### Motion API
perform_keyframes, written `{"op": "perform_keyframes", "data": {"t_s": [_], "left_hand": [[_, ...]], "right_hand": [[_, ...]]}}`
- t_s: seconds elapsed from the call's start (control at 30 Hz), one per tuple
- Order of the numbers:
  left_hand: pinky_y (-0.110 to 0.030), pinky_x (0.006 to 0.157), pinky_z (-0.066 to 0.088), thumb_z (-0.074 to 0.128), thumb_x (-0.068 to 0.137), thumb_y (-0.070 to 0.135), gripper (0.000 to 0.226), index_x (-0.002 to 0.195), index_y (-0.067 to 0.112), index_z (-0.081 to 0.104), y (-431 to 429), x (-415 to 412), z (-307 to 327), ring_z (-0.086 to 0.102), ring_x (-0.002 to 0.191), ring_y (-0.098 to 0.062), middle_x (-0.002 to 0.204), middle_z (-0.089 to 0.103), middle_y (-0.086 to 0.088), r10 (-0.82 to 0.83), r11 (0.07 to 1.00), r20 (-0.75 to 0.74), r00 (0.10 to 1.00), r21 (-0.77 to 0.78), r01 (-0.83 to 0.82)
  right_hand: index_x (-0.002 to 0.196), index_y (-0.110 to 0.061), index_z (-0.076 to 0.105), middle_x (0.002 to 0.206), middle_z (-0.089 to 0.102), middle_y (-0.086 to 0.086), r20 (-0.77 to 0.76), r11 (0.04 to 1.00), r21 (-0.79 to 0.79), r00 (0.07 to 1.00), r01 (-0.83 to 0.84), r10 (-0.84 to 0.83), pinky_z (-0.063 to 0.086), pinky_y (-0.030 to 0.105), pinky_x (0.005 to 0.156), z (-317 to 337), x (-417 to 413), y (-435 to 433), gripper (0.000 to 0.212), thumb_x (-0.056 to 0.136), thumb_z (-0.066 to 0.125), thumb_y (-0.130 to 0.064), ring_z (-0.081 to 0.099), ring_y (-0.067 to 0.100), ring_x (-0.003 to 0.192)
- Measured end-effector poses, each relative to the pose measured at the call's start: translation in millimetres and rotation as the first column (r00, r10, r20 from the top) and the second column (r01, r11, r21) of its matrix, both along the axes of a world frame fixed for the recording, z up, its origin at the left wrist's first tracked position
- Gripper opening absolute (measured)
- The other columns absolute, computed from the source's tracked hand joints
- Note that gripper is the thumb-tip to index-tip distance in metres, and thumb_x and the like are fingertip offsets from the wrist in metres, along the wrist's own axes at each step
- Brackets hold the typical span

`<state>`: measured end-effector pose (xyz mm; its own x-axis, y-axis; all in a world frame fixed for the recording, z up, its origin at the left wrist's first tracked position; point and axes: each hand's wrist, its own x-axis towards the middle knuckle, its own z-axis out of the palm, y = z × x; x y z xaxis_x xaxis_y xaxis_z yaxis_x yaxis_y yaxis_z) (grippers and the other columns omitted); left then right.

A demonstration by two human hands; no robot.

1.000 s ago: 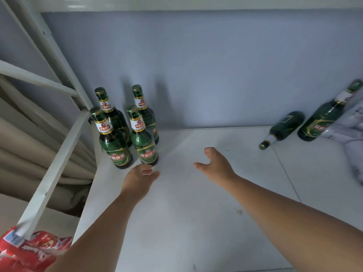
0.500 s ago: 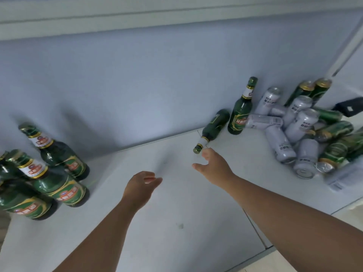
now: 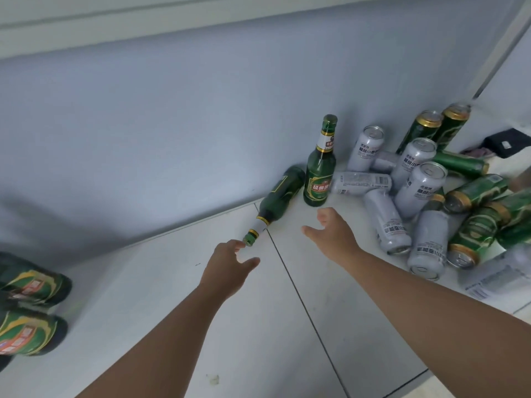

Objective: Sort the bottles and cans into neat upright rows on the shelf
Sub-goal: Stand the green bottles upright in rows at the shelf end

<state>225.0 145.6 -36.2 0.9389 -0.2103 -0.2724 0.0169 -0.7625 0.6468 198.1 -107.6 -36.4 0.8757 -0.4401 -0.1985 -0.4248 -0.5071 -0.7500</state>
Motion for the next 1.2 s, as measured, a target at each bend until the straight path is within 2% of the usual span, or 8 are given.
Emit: {"op": "perform_keyframes", "data": {"t_s": [0.2, 0.27, 0.37, 0.53, 0.6, 0.8, 1.0, 1.2], "left_hand": [[-0.029, 0.081, 0.045, 0.072, 0.089, 0.041, 0.057, 0.138, 0.023, 0.05, -31.4, 24.3, -6.4, 0.058, 0.104, -0.018, 0.126, 0.054, -0.001, 0.049, 0.993, 0.035, 0.998, 0.105, -0.053], [-0.025, 0.071, 0.042, 0.072, 0.089, 0.039, 0.051, 0.133, 0.023, 0.052, -39.0, 28.7, -9.3, 0.057, 0.094, -0.017, 0.116, 0.055, 0.0, 0.043, 0.988, 0.038, 0.998, 0.144, -0.048], [-0.022, 0.061, 0.037, 0.071, 0.09, 0.034, 0.045, 0.128, 0.023, 0.051, -47.0, 32.3, -14.4, 0.056, 0.085, -0.016, 0.108, 0.056, 0.002, 0.062, 0.982, 0.043, 0.997, 0.173, -0.069], [-0.029, 0.07, 0.045, 0.073, 0.09, 0.029, 0.05, 0.131, 0.022, 0.045, -54.2, 34.5, -23.0, 0.058, 0.088, -0.018, 0.111, 0.06, 0.001, 0.12, 0.981, 0.073, 0.99, 0.147, -0.13], [-0.03, 0.068, 0.046, 0.073, 0.09, 0.027, 0.05, 0.129, 0.022, 0.043, -55.0, 34.9, -25.6, 0.059, 0.087, -0.019, 0.11, 0.06, 0.001, 0.145, 0.979, 0.069, 0.987, 0.135, -0.153], [-0.031, 0.058, 0.043, 0.067, 0.092, 0.021, 0.022, 0.102, 0.02, 0.048, -55.7, 32.5, -26.5, 0.051, 0.073, -0.013, 0.094, 0.055, 0.0, 0.156, 0.968, 0.116, 0.981, 0.18, -0.176], [-0.024, 0.058, 0.039, 0.065, 0.095, 0.032, 0.023, 0.11, 0.017, 0.056, -50.7, 26.3, -18.5, 0.051, 0.073, -0.011, 0.095, 0.053, 0.0, 0.098, 0.966, 0.15, 0.984, 0.222, -0.131], [-0.02, 0.056, 0.037, 0.059, 0.098, 0.036, 0.024, 0.112, 0.017, 0.06, -41.9, 18.6, 2.6, 0.052, 0.072, -0.011, 0.091, 0.057, 0.002, 0.045, 0.969, 0.206, 0.977, 0.23, -0.094]], "right_hand": [[0.138, -0.013, 0.046, 0.132, 0.054, 0.004, 0.131, 0.995, 0.028, 0.987, 0.093, -0.096, 0.041, 0.027, 0.09, -5.4, 39.9, -31.4, 0.07, 0.081, 0.08, -0.034, 0.054, 0.017, 0.116], [0.133, -0.017, 0.047, 0.126, 0.058, 0.001, 0.163, 0.991, 0.073, 0.979, 0.111, -0.122, 0.045, 0.027, 0.086, -9.7, 52.6, -37.1, 0.068, 0.077, 0.083, -0.03, 0.057, 0.014, 0.107], [0.129, -0.021, 0.046, 0.119, 0.062, 0.001, 0.198, 0.984, 0.109, 0.967, 0.141, -0.16, 0.051, 0.03, 0.08, -20.2, 69.2, -43.9, 0.07, 0.071, 0.085, -0.03, 0.064, 0.019, 0.103], [0.128, -0.018, 0.049, 0.119, 0.061, 0.002, 0.228, 0.972, 0.124, 0.948, 0.197, -0.222, 0.047, 0.029, 0.082, -31.5, 86.0, -46.5, 0.065, 0.075, 0.084, -0.029, 0.061, 0.019, 0.102], [0.126, -0.016, 0.052, 0.118, 0.061, 0.003, 0.245, 0.965, 0.12, 0.935, 0.233, -0.256, 0.047, 0.03, 0.082, -35.2, 89.5, -44.6, 0.063, 0.074, 0.085, -0.029, 0.06, 0.02, 0.103], [0.124, -0.02, 0.054, 0.115, 0.064, 0.001, 0.292, 0.951, 0.099, 0.905, 0.293, -0.309, 0.054, 0.043, 0.093, -42.9, 96.8, -40.7, 0.066, 0.067, 0.087, -0.031, 0.062, 0.024, 0.106], [0.123, -0.021, 0.055, 0.114, 0.065, -0.001, 0.292, 0.949, 0.077, 0.904, 0.305, -0.314, 0.054, 0.045, 0.092, -46.5, 100.1, -41.5, 0.067, 0.067, 0.088, -0.033, 0.061, 0.024, 0.106], [0.114, -0.016, 0.058, 0.108, 0.065, 0.002, 0.315, 0.937, 0.063, 0.884, 0.343, -0.345, 0.055, 0.042, 0.09, -45.4, 97.9, -39.7, 0.06, 0.065, 0.091, -0.029, 0.06, 0.021, 0.1]]}}
